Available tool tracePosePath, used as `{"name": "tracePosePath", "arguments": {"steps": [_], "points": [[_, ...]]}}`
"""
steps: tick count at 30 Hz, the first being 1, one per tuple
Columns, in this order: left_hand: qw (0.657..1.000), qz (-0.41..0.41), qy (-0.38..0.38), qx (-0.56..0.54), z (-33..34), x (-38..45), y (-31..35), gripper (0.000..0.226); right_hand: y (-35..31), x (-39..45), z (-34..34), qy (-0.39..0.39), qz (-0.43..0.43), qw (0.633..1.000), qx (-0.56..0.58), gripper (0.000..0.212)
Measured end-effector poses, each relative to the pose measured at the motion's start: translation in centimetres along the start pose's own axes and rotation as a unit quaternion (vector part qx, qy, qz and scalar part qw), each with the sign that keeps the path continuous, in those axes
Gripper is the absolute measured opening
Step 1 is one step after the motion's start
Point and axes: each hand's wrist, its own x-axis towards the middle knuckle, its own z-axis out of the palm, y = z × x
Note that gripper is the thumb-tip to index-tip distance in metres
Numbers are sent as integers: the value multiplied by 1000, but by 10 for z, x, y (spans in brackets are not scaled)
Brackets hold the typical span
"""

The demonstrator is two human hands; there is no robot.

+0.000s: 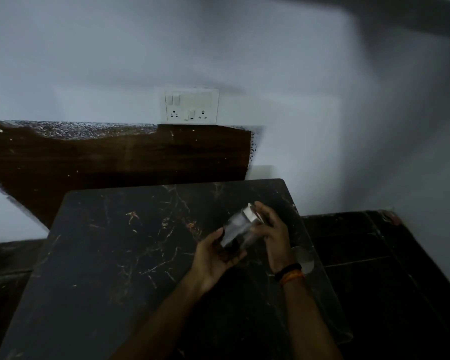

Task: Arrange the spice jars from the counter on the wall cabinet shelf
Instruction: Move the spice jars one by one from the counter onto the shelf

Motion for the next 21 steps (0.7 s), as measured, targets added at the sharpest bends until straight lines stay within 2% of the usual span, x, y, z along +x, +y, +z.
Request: {"name": "tracePosePath", "arguments": {"steps": [2, 4, 8, 10, 12, 16, 21], "points": [[998, 45, -30, 31, 11, 0, -3, 53, -8, 3, -3, 14, -10, 1000, 6, 57], [992, 89, -44, 76, 25, 0, -4, 59, -17, 7, -4, 40, -11, 999, -8, 61], [977, 161, -54, 125, 49, -1, -3, 57, -33, 12, -9, 73, 12, 997, -1, 98], [967, 194, -56, 158, 61, -4, -4, 57, -39, 14, -14, 83, 8, 997, -2, 107], [955, 220, -58, 189, 73, -7, -6, 56, -47, 15, -20, 82, -10, 997, 13, 102], [955, 219, -73, 184, 93, -13, -5, 50, -61, 16, -34, 54, -60, 994, 70, 64], [958, 194, -110, 182, 107, -12, 0, 55, -79, 14, -41, 10, -67, 984, 167, 65]]}}
